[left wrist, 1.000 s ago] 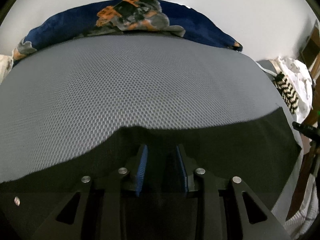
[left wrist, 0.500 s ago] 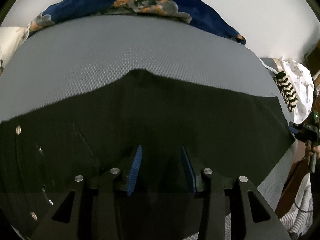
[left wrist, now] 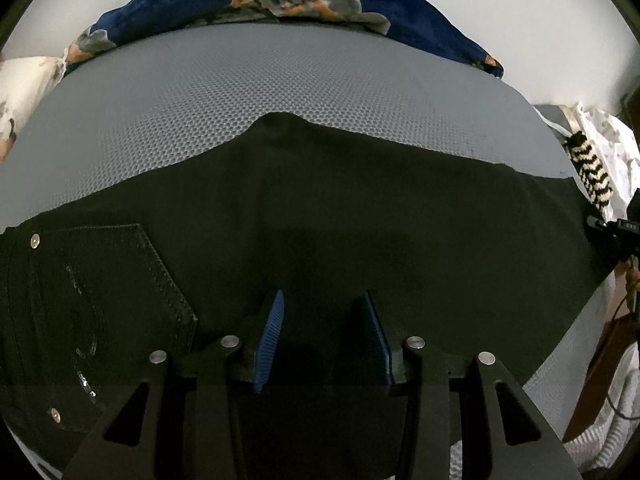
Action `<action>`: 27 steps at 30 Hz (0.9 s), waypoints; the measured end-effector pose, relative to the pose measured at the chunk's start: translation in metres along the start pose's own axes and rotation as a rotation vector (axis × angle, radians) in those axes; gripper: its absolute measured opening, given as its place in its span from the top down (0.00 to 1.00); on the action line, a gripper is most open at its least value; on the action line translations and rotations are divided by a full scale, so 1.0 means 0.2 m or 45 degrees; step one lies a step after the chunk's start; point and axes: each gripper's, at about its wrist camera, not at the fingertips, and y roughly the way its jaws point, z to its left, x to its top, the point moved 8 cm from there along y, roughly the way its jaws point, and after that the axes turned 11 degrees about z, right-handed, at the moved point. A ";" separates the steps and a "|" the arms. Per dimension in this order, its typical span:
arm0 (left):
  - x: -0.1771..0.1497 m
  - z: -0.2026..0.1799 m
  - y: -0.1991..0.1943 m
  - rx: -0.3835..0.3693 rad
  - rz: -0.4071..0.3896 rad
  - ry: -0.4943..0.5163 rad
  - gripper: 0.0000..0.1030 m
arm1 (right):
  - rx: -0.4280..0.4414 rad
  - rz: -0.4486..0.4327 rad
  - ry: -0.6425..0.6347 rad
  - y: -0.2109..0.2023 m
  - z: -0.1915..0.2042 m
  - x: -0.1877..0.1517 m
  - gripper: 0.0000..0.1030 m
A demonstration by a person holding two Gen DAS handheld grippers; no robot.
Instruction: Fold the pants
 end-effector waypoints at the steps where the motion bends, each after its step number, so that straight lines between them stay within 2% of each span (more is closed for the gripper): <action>1: 0.00 0.00 0.00 -0.005 0.000 -0.002 0.59 | 0.037 -0.019 0.009 -0.02 0.04 0.00 0.91; 3: -0.01 0.01 0.00 -0.017 0.003 -0.005 0.59 | 0.152 -0.054 0.021 -0.07 0.14 -0.02 0.91; 5: -0.01 0.01 -0.01 -0.025 0.000 -0.008 0.59 | 0.220 -0.074 -0.012 -0.10 0.26 -0.05 0.91; 12: -0.03 0.07 -0.11 -0.054 -0.066 -0.027 0.59 | 0.320 -0.024 -0.119 0.02 0.73 -0.10 0.91; 21: -0.04 0.19 -0.25 -0.098 -0.133 -0.074 0.59 | 0.333 0.084 -0.260 0.35 1.26 -0.15 0.92; 27: -0.09 0.27 -0.31 -0.141 -0.176 -0.112 0.59 | 0.292 0.194 -0.301 0.67 1.44 -0.26 0.92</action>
